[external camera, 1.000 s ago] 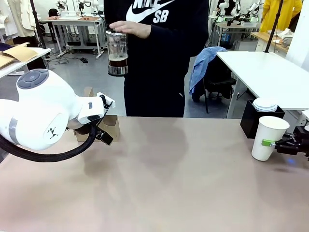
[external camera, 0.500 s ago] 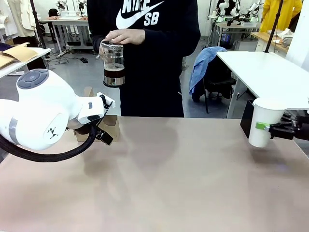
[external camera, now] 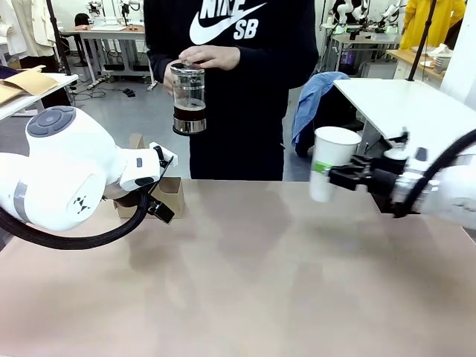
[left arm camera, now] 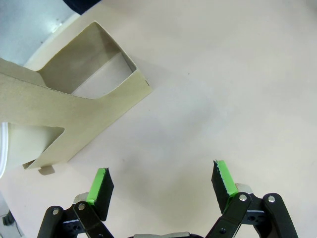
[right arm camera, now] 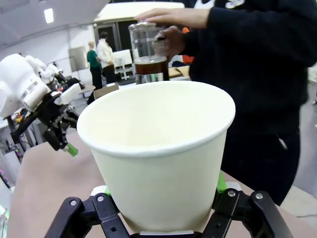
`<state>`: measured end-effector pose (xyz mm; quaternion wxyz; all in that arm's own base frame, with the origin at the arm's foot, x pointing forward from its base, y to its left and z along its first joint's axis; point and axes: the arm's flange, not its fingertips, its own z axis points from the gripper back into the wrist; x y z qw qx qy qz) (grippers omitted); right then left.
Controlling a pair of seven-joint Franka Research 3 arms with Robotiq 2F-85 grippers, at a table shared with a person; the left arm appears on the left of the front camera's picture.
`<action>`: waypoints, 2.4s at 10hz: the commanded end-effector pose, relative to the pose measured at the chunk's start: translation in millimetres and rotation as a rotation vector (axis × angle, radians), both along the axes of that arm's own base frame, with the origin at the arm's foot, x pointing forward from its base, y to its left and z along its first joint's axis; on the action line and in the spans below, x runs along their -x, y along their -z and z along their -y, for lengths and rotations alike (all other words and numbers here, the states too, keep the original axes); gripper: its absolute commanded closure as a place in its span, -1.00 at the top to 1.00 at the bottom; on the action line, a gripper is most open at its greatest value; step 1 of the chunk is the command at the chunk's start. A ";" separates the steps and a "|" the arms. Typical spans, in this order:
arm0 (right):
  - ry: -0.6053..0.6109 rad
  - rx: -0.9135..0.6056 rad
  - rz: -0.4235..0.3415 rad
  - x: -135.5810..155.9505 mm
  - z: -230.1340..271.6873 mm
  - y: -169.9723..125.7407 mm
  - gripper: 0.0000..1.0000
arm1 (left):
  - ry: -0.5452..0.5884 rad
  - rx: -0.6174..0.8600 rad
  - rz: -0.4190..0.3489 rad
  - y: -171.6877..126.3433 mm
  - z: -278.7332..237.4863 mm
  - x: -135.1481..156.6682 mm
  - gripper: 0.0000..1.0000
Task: Pour a drink into a cup and package it in a carrier.
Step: Pick up the 600 ml Paper Cup and place it in the middle top area of the table, then when a person places the Paper Cup Lid on the 600 ml Paper Cup , lift the 600 ml Paper Cup.
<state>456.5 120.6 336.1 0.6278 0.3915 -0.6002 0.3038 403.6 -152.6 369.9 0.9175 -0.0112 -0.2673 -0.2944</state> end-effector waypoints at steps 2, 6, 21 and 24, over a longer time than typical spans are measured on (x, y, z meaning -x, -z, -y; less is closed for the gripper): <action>-0.007 0.050 0.084 -46.5 -51.3 35.1 0.54 | 0.000 0.002 0.000 -0.3 -0.5 0.1 1.00; -0.043 0.032 0.060 -53.7 -58.6 45.6 0.54 | 0.000 0.002 0.000 -0.3 -0.5 0.1 1.00; -0.043 0.032 0.060 -53.7 -58.6 45.6 0.54 | 0.000 0.002 0.000 -0.3 -0.5 0.1 1.00; -0.043 0.032 0.060 -53.7 -58.6 45.6 0.54 | 0.000 0.002 0.000 -0.3 -0.5 0.1 1.00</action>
